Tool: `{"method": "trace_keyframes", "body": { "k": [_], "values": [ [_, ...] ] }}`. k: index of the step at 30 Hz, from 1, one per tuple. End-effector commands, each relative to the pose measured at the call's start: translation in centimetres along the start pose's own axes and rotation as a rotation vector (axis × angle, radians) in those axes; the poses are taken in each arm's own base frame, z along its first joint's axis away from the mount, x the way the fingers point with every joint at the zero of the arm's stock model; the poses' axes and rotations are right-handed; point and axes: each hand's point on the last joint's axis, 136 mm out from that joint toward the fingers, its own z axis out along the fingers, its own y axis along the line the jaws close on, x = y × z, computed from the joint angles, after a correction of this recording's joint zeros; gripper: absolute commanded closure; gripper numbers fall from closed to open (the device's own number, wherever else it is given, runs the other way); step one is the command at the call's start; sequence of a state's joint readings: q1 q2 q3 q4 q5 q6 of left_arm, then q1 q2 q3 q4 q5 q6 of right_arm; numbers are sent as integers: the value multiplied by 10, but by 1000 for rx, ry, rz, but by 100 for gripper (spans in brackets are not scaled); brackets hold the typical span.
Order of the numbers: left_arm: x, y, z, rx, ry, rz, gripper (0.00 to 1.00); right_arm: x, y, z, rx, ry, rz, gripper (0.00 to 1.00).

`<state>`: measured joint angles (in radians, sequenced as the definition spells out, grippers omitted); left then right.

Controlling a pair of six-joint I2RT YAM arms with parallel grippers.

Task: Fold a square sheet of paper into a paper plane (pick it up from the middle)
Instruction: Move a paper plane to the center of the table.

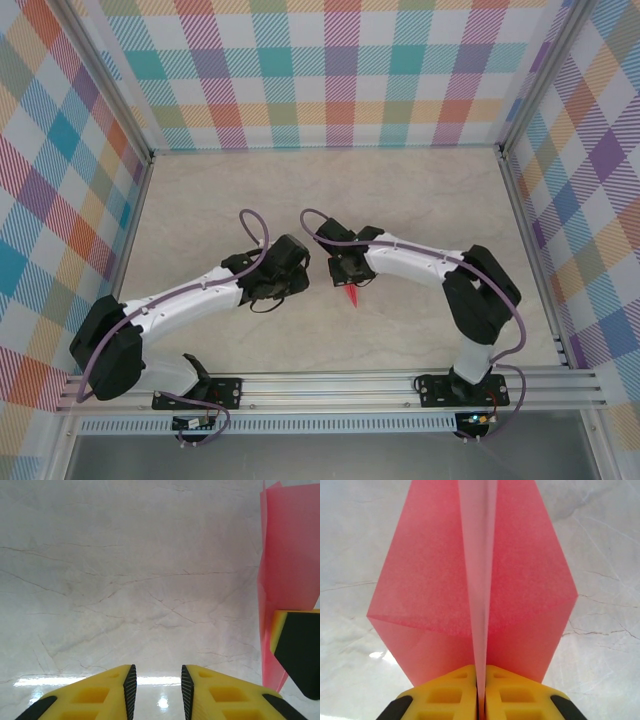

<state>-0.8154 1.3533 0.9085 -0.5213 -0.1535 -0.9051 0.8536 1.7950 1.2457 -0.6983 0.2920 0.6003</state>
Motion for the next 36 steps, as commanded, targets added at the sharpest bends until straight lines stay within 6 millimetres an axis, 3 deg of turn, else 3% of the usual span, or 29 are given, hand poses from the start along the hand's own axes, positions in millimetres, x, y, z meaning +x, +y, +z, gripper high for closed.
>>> {"method": "trace_keyframes", "body": {
  "k": [1,6,17,28,31,36],
  "values": [
    [-6,13,-4,-29,-33,-28,68,10,-11,14,80,71,43,89],
    [-5,17,-5,-32,-35,-33,68,11,-8,27,83,95,63,87],
    [-6,17,-3,-27,-28,-39,67,17,-9,36,75,118,79,77],
    [-4,15,0,-27,-15,-39,67,57,-21,70,112,235,168,71],
    [-4,15,1,-26,-10,-38,67,57,-21,68,114,234,181,70],
    [-5,14,1,-27,-12,-39,67,37,-18,54,100,186,181,69]
  ]
}}
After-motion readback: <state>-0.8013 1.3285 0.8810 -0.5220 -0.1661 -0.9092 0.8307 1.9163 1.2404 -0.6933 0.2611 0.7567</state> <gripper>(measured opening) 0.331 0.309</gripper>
